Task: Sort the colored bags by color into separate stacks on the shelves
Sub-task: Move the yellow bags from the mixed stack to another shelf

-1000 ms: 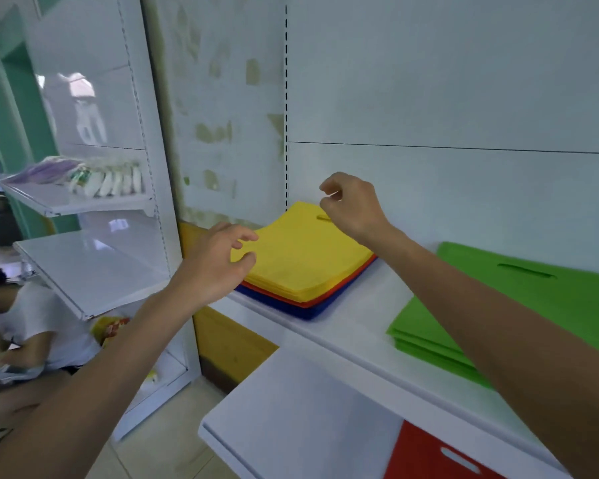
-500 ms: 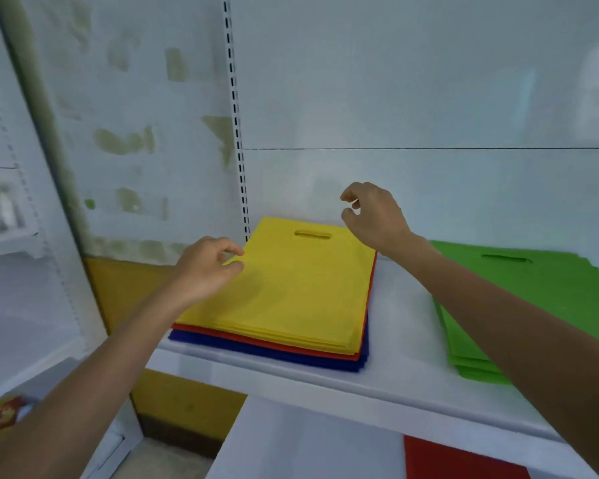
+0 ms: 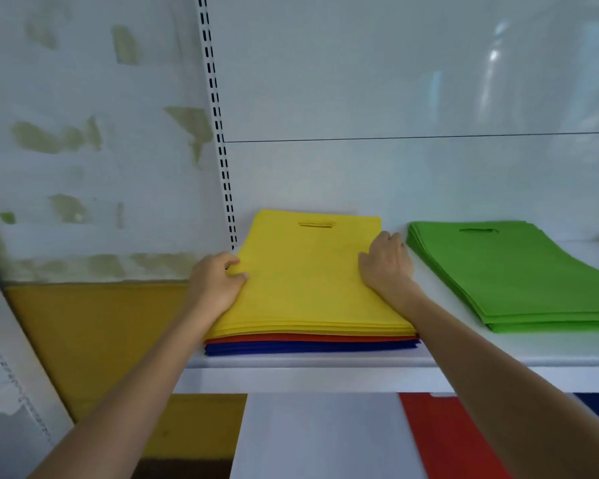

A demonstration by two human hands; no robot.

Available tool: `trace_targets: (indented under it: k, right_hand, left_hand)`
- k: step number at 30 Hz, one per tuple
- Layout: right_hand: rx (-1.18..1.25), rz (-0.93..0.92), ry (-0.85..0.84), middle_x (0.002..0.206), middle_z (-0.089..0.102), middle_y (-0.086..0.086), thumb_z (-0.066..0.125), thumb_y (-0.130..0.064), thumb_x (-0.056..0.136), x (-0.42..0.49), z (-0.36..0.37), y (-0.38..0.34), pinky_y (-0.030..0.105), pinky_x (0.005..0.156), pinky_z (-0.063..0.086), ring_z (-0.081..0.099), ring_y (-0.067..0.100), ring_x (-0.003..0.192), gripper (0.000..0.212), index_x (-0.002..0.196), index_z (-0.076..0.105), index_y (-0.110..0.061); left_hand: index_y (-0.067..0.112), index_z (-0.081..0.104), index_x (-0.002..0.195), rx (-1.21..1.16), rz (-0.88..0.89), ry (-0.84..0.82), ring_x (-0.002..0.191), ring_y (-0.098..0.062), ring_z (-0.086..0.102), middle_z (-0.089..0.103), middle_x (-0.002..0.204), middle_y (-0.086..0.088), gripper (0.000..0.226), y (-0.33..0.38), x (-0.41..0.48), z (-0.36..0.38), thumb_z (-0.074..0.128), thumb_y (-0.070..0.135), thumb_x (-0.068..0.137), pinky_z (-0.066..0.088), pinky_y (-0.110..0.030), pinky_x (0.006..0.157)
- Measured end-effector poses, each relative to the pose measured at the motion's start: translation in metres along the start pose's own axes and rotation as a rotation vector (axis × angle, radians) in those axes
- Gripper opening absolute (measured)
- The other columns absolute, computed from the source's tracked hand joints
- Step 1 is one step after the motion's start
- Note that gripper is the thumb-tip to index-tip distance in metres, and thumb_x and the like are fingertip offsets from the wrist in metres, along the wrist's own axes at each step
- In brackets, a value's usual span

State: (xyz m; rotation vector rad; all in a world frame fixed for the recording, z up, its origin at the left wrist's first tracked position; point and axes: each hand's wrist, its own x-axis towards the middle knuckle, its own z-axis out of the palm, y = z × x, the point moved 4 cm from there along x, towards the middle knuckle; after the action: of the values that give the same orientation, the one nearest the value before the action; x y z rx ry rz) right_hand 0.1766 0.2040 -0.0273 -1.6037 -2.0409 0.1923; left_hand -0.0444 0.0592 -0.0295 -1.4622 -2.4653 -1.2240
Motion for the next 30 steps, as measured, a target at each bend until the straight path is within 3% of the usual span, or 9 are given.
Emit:
trace_targets:
  k: [5,12,17,19,23,28,30]
  right_hand:
    - [0.026,0.083,0.006,0.129,0.043,0.019,0.043,-0.020,0.094,-0.002,0.000,0.004,0.038,0.090,0.041,0.044,0.034,0.118,0.037,0.123,0.039,0.002]
    - [0.167,-0.208,0.301,0.122,0.051,0.018,0.052,-0.005,0.091,-0.009,-0.016,-0.008,0.041,0.083,0.043,0.049,0.033,0.109,0.036,0.125,0.043,0.001]
    - [0.340,-0.088,0.321,0.082,0.061,0.014,0.056,-0.017,0.091,-0.012,-0.020,0.005,0.033,0.066,0.042,0.057,0.028,0.080,0.041,0.128,0.045,-0.001]
    - [0.321,-0.056,0.342,0.087,0.064,0.013,0.055,-0.019,0.092,-0.014,-0.022,0.009,0.031,0.064,0.039,0.059,0.028,0.082,0.037,0.124,0.049,-0.001]
    - [0.218,-0.180,0.431,0.103,0.063,0.014,0.053,-0.017,0.094,-0.023,-0.035,0.008,0.033,0.070,0.039,0.057,0.031,0.094,0.023,0.110,0.059,-0.003]
    - [0.346,-0.239,0.456,0.078,0.054,0.010,0.053,-0.010,0.092,-0.030,-0.073,0.032,0.036,0.062,0.039,0.050,0.025,0.069,0.032,0.122,0.048,-0.002]
    - [0.375,-0.255,0.507,0.079,0.055,0.010,0.055,-0.006,0.090,-0.038,-0.097,0.054,0.033,0.063,0.036,0.049,0.025,0.068,0.035,0.124,0.048,-0.004]
  left_hand:
    - [0.005,0.064,0.113,-0.103,0.016,0.187,0.088,-0.022,0.062,0.068,0.097,-0.011,0.035,-0.006,-0.002,-0.006,0.071,0.011,0.079,0.043,-0.027,0.084]
    - [0.006,0.070,0.093,-0.135,0.063,0.297,0.085,-0.025,0.064,0.071,0.092,-0.010,0.013,-0.004,-0.009,-0.011,0.066,0.013,0.083,0.044,-0.028,0.074]
    - [0.012,0.064,0.088,-0.003,0.147,0.331,0.083,-0.024,0.060,0.066,0.090,-0.006,0.004,0.001,-0.014,-0.013,0.062,0.016,0.086,0.039,-0.029,0.061]
    - [0.010,0.060,0.092,0.010,0.170,0.319,0.082,-0.025,0.059,0.066,0.091,-0.007,0.007,0.004,-0.016,-0.014,0.060,0.016,0.088,0.038,-0.030,0.061]
    - [0.005,0.054,0.108,0.099,0.333,0.272,0.087,-0.029,0.061,0.065,0.098,-0.012,0.020,0.019,-0.020,-0.019,0.058,0.010,0.089,0.042,-0.032,0.064]
    - [0.007,0.063,0.110,0.062,0.424,0.191,0.091,-0.028,0.060,0.064,0.103,-0.011,0.022,0.050,-0.030,-0.020,0.056,0.005,0.089,0.046,-0.037,0.077]
    - [0.009,0.064,0.112,0.007,0.449,0.189,0.093,-0.026,0.059,0.064,0.106,-0.009,0.024,0.073,-0.037,-0.013,0.054,0.006,0.090,0.046,-0.035,0.080]
